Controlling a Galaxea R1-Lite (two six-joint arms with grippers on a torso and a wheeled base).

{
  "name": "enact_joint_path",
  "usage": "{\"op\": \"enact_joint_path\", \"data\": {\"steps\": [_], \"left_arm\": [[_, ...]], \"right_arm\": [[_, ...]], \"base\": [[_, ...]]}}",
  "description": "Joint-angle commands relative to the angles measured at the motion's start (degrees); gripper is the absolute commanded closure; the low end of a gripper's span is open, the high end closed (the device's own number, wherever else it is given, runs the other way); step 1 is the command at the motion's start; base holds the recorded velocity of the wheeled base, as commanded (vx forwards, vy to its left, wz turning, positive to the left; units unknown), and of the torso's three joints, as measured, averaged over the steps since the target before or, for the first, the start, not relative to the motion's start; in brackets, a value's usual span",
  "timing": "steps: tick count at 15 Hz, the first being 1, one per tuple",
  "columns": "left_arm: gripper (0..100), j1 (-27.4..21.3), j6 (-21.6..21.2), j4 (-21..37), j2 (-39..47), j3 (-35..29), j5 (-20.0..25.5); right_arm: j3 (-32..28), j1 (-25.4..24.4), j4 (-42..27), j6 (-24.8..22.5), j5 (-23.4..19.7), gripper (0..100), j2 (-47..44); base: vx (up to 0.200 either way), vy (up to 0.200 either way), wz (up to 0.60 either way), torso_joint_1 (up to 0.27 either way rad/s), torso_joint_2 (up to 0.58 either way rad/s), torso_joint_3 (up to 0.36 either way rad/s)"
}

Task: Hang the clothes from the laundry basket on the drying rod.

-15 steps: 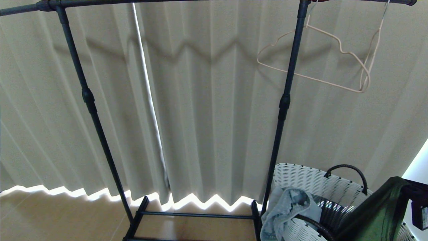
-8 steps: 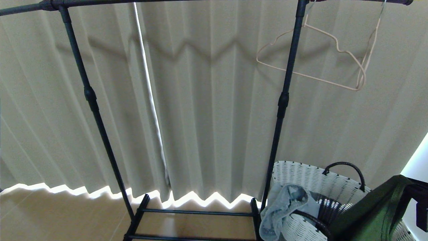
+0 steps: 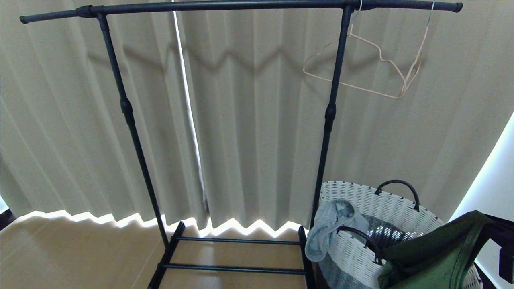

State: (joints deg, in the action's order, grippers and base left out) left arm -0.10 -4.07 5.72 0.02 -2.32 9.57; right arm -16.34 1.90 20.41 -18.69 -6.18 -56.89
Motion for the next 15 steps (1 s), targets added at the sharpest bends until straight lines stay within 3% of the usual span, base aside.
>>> {"op": "enact_joint_path", "data": {"steps": [1,5,11,15], "left_arm": [[0,0.01,0.03,0.0,-0.02,-0.06,0.01],[0,0.01,0.12,0.0,-0.02,-0.06,0.1],[0,0.01,0.12,0.0,-0.02,-0.06,0.1],[0,0.01,-0.06,0.0,-0.02,0.03,0.01]], "right_arm": [[0.34,-0.14,-0.02,-0.03,-0.06,100,-0.32],[0.78,-0.58,0.07,-0.03,-0.06,100,-0.24],[0.87,-0.58,-0.02,0.06,-0.15,100,-0.24],[1.22,-1.37,-0.02,0.06,-0.15,100,-0.41]], "base": [[0.0,0.0,0.0,0.0,0.0,0.0],[0.0,0.0,0.0,0.0,0.0,0.0],[0.0,0.2,0.0,0.001,0.0,0.005],[0.0,0.0,0.0,0.0,0.0,0.0]]}}
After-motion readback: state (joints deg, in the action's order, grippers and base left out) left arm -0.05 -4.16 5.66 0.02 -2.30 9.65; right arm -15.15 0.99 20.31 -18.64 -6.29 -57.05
